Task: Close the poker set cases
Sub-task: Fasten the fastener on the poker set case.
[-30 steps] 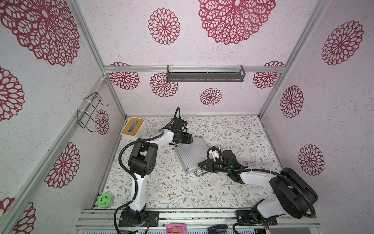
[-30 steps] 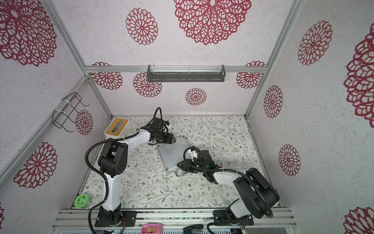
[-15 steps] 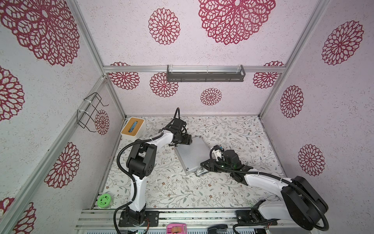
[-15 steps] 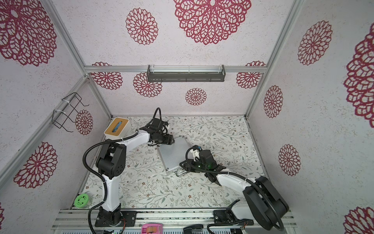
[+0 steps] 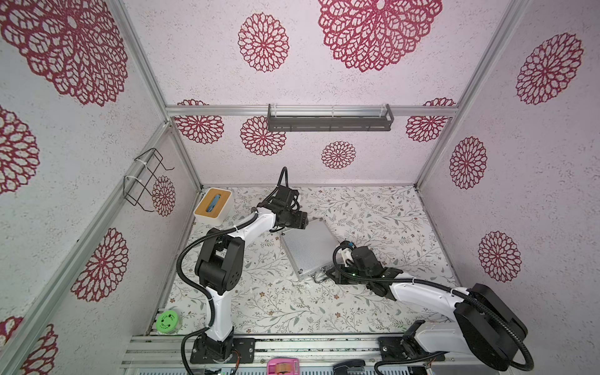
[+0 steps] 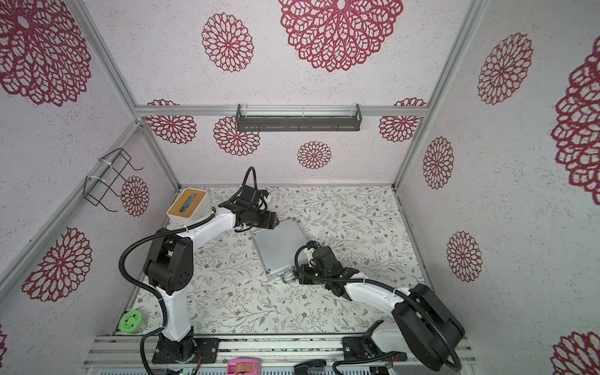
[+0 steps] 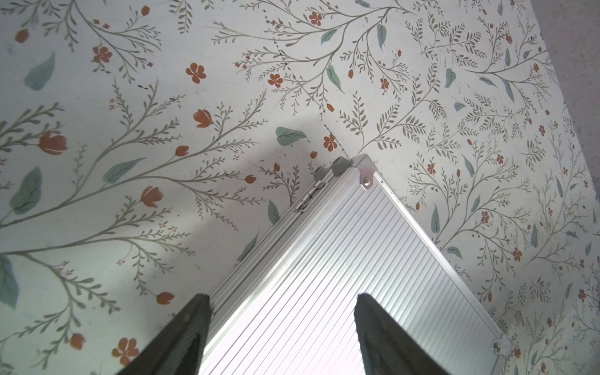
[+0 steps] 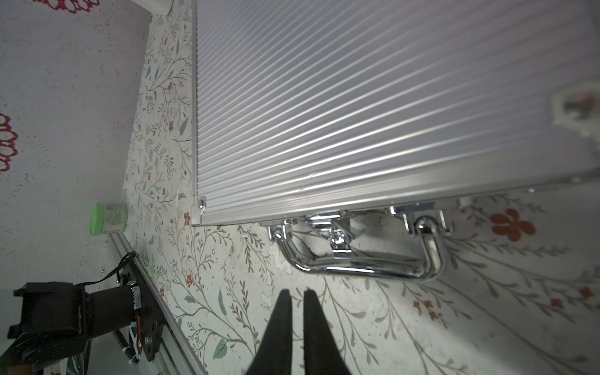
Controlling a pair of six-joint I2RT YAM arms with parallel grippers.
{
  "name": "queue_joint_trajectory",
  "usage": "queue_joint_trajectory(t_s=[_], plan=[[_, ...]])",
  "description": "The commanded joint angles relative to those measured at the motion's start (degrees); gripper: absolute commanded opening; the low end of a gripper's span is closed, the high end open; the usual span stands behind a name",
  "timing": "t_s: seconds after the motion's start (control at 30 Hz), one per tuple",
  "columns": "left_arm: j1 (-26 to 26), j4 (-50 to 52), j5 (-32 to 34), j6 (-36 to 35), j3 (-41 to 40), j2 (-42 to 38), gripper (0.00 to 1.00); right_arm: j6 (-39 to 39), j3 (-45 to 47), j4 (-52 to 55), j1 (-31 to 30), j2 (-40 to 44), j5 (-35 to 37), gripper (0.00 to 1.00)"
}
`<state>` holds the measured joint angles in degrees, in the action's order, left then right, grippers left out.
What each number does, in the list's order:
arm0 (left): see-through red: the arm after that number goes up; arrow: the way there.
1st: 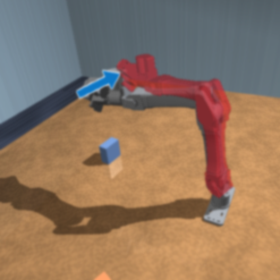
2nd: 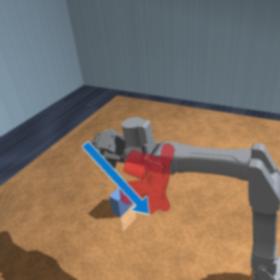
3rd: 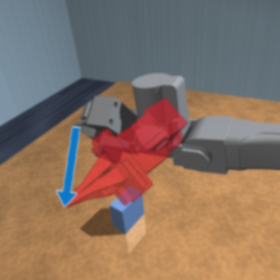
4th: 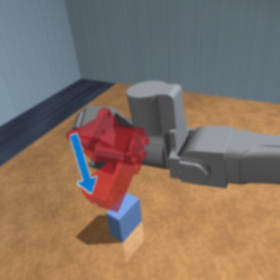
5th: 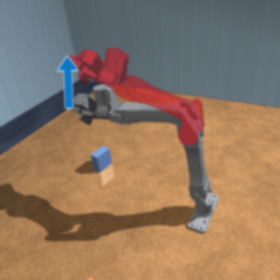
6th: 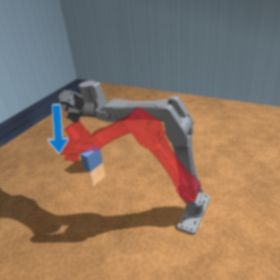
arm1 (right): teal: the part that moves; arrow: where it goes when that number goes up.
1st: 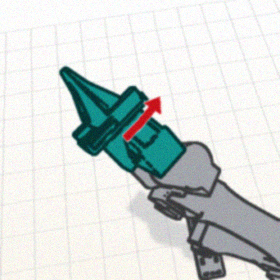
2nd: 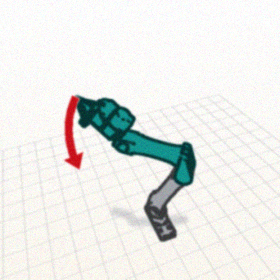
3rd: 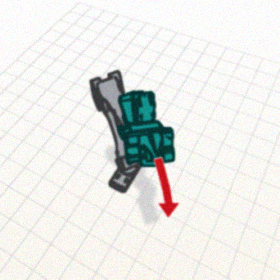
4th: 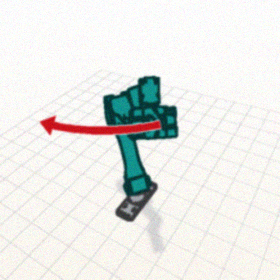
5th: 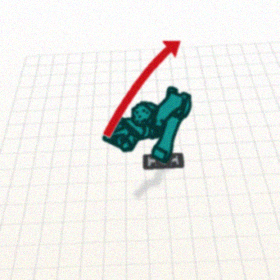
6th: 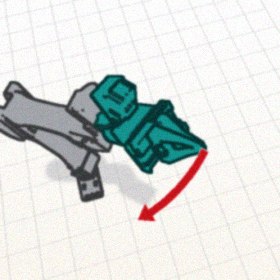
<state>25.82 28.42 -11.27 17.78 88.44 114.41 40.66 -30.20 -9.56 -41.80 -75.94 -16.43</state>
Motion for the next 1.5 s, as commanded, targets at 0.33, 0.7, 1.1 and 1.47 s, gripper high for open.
queue_joint_trajectory(t_s=[0.33,0.7,1.1,1.47], plan=[[0.4,0.2,-1.5,-0.7,0.4,4.2,0.74,3.4,0.8,-4.0,-1.8,-2.8,6.8,0.04],[0.4,0.4,-1.7,-1.1,0.4,6.0,0.74,4.4,1.1,-5.8,-1.9,-5.5,6.1,0.05],[0.4,0.9,-1.4,-1.4,0.4,6.1,0.74,4.8,0.8,-6.6,-1.9,-7.3,6.6,0.07],[0.5,1.4,-1.8,-1.7,0.5,6.4,0.74,4.6,0.3,-7.6,-1.9,-10.2,7.3,0.07]])
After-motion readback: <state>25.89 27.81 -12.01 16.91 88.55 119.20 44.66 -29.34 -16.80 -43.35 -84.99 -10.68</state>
